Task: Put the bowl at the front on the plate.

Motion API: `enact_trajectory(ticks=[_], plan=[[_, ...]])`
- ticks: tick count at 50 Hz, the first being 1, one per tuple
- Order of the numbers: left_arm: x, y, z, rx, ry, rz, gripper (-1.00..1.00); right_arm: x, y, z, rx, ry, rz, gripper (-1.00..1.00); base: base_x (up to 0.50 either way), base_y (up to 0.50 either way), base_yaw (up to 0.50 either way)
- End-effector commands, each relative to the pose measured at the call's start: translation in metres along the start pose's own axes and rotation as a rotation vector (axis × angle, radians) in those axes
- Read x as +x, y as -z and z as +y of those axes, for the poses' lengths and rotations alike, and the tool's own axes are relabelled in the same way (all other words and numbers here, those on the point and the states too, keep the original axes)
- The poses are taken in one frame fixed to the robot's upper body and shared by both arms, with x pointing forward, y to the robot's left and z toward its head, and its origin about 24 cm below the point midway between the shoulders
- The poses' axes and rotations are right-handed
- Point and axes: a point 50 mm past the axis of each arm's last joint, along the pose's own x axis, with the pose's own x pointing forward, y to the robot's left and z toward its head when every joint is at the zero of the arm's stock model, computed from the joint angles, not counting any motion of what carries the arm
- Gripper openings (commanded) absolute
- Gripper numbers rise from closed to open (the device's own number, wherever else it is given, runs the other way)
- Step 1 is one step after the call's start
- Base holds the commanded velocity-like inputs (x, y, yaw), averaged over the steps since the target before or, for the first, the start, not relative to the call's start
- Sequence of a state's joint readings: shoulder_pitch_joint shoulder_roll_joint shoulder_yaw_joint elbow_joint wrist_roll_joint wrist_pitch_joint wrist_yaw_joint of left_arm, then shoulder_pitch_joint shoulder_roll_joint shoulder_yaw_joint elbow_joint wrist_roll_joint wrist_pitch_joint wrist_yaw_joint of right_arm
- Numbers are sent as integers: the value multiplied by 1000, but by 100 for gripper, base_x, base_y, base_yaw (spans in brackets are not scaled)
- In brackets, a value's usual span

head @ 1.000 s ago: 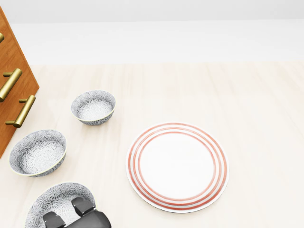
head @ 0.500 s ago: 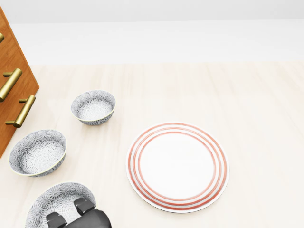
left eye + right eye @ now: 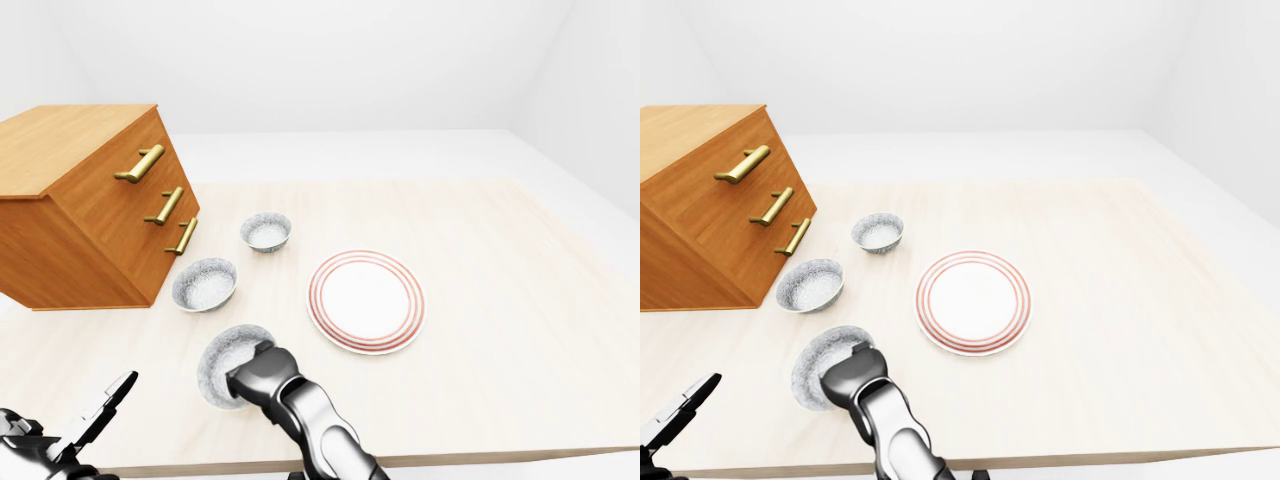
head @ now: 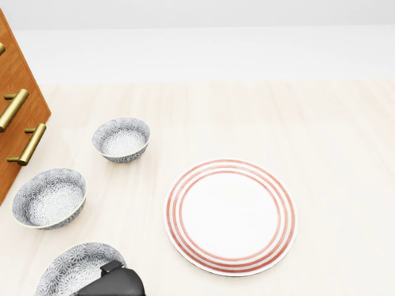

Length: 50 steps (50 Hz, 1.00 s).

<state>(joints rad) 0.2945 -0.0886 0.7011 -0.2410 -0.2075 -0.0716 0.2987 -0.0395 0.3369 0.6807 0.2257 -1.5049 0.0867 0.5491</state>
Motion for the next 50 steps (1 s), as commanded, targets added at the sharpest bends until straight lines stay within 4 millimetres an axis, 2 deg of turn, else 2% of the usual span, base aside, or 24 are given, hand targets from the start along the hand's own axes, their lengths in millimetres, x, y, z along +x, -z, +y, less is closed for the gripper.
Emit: enact_trajectory(ticks=[1,2,14,16,21,22,28,29,38,50], plan=[[0,1,-1,1,0,0,100,1,9,9,6,-56,25,-100,0,0,0],[0,0,0,1,1,0,100,2,10,10,-45,-79,46,-100,0,0,0],[0,0,0,3,1,0,100,0,17,-5,-66,-18,93,-100,0,0,0],[0,0,0,3,1,-1,100,-2,19,-18,-5,106,76,-100,1,0,0],[0,1,0,6,-3,3,100,-6,22,-33,62,245,48,-100,0,0,0],[0,1,0,5,-2,2,100,-12,22,-41,88,320,38,-100,0,0,0],[2,2,-2,10,-13,11,100,-23,16,-62,105,465,-10,-100,0,0,0],[3,3,-2,11,-12,13,100,-24,18,-63,157,493,-18,-100,0,0,0],[2,2,-1,8,-8,9,100,-38,21,-70,133,562,-21,-100,0,0,0],[1,1,-1,8,-3,10,100,-45,35,-75,-19,557,114,-100,0,0,0]])
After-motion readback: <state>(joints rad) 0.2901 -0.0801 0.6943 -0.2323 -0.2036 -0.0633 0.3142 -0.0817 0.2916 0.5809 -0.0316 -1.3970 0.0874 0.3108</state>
